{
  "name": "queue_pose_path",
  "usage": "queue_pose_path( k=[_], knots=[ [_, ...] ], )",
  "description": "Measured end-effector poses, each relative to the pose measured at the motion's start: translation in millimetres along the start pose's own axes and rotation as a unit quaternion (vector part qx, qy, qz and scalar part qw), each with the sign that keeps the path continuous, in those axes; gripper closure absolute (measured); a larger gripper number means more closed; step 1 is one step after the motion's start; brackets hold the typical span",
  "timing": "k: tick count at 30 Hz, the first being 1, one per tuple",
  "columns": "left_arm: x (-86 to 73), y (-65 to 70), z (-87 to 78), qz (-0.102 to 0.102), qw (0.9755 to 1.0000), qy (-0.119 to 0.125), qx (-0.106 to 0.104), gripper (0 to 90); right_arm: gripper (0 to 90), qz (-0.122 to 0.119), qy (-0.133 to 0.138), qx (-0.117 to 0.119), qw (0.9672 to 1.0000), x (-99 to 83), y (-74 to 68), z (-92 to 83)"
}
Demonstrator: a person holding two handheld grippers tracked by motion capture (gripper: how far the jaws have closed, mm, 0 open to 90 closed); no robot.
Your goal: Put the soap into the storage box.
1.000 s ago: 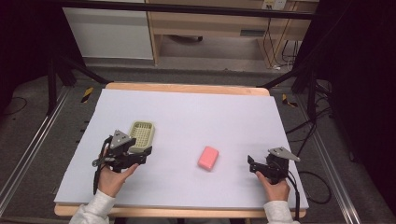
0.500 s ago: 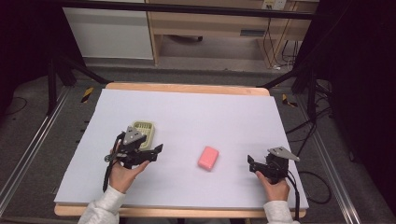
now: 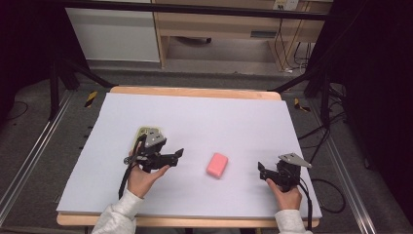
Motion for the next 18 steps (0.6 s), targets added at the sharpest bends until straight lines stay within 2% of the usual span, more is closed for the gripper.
queue_pose_path(
  k=[4, 18],
  knots=[
    [4.9, 8.0, 4.7, 0.01, 0.9999, -0.004, -0.004, 27.0, 9.0, -0.001, 0.0, -0.001, 1.0, 0.2, 0.1, -0.1],
    [8.6, 25.8, 20.9, 0.016, 0.9995, -0.016, -0.022, 27.0, 9.4, -0.001, 0.0, -0.003, 1.0, 0.5, -0.7, 0.2]
  ],
)
Point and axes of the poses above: each handheld gripper's, and its own axes: z roughly forward along the jaws, x roughly out of its top, y roughly to its right, the point moved 3 cm from there along z, roughly forward along the jaws, and after that the axes turned 1 degree about -y, right-handed, at the moved point
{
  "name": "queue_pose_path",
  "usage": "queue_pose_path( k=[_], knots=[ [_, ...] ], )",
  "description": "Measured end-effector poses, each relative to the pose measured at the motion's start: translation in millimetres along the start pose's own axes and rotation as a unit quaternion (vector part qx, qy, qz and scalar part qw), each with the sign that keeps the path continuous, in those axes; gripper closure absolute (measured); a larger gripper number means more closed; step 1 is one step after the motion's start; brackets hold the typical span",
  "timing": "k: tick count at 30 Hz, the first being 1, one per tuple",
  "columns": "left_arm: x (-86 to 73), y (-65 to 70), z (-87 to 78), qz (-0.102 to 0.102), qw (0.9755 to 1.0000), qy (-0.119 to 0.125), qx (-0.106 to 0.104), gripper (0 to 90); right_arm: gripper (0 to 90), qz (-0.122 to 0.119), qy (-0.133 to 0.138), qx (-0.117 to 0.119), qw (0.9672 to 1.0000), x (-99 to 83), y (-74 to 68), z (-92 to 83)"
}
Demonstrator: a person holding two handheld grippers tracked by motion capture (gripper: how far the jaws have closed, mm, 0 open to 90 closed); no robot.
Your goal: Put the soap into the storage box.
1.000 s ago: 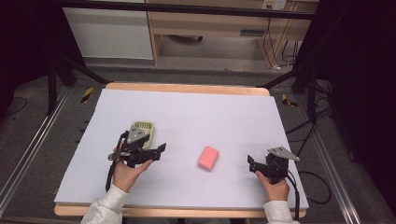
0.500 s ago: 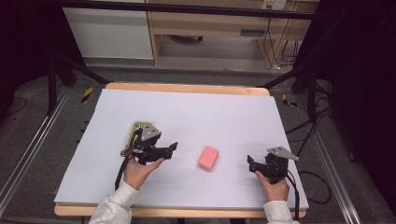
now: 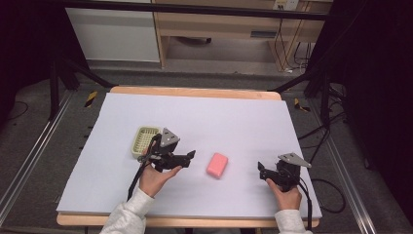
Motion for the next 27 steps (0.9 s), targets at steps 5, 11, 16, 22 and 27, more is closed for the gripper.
queue_pose_path(
  k=[5, 11, 16, 22, 27],
  knots=[
    [1.5, 6.4, 7.0, 0.003, 1.0, -0.005, -0.007, 27.0, 9.7, -0.001, 0.001, 0.0, 1.0, 0.1, 0.1, 0.1],
    [2.5, 14.7, 14.9, 0.007, 0.9998, -0.012, -0.015, 27.0, 9.7, -0.001, 0.001, -0.001, 1.0, 0.1, 0.7, 0.3],
    [3.2, 23.2, 21.7, 0.014, 0.9995, -0.019, -0.02, 26.9, 9.2, -0.001, 0.0, -0.002, 1.0, 0.0, 2.0, -0.3],
    [3.7, 29.2, 27.5, 0.015, 0.9993, -0.024, -0.023, 26.6, 8.8, -0.002, 0.0, -0.005, 1.0, -0.1, 2.9, -0.8],
    [3.3, 35.3, 33.4, 0.019, 0.9989, -0.033, -0.027, 26.4, 8.9, -0.003, -0.001, -0.006, 1.0, -0.1, 3.2, -1.2]
  ],
)
Point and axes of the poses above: each handheld gripper's, and its own axes: z roughly forward along the jaws, x roughly out of its top, y roughly to its right, the point moved 3 cm from there along z, roughly forward along the jaws, and after that the axes turned 1 degree about -y, right-handed, at the moved point
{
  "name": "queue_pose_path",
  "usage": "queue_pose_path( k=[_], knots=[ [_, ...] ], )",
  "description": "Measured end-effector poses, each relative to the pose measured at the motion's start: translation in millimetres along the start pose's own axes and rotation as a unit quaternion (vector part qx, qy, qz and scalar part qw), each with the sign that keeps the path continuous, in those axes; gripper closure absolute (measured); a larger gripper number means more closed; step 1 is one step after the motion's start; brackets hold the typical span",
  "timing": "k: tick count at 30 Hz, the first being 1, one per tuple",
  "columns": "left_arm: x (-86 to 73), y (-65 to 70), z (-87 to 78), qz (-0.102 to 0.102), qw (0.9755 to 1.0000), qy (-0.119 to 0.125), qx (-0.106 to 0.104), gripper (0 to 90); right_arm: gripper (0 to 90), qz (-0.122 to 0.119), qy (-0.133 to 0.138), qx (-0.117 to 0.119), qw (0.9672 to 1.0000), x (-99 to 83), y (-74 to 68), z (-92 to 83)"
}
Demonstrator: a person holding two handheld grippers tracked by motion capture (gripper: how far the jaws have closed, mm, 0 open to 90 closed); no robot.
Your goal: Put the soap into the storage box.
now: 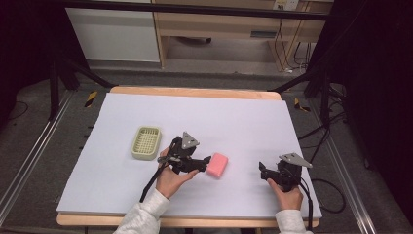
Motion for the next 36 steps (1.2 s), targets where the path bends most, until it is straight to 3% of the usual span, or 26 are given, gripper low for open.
queue_pose_path(
  k=[36],
  knots=[
    [0.1, 23.8, 46.4, 0.007, 0.9983, -0.058, -0.006, 24.2, 9.8, 0.004, -0.003, 0.0, 1.0, -0.2, 0.9, -0.4]
  ],
)
Point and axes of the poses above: each handheld gripper's, and its own axes: z roughly forward along the jaws, x roughly out of its top, y roughly to its right, the point moved 3 cm from there along z, roughly forward along the jaws, and after that the axes turned 1 degree about -y, right-handed, at the moved point
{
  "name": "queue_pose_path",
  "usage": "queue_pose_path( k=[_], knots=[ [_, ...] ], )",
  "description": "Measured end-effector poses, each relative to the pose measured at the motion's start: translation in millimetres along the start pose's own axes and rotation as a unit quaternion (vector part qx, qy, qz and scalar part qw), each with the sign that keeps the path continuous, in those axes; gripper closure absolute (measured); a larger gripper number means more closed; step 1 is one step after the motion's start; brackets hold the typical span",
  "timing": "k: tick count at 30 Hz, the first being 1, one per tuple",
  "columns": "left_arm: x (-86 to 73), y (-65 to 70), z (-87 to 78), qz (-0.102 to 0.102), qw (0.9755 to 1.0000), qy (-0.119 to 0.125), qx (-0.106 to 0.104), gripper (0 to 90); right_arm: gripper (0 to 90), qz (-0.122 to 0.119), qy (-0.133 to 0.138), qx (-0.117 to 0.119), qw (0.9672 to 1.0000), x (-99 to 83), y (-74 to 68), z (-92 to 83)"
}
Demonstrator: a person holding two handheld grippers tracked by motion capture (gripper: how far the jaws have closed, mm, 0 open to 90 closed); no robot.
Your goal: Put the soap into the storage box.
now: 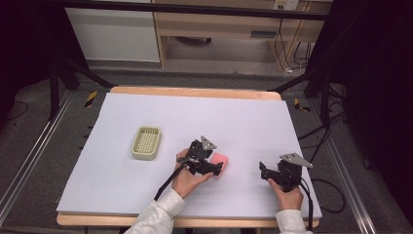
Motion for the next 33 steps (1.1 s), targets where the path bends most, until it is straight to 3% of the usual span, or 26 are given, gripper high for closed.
queue_pose_path(
  k=[33],
  knots=[
    [-2.9, 10.1, 31.1, -0.006, 0.9986, -0.052, -0.007, 25.5, 10.3, 0.001, -0.005, 0.002, 1.0, -0.5, -1.0, 0.8]
  ],
)
Point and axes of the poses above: each handheld gripper's, and its own axes: z roughly forward along the jaws, x roughly out of its top, y roughly to its right, the point moved 3 cm from there along z, roughly forward along the jaws, and after that the axes turned 1 degree about -y, right-handed, at the moved point
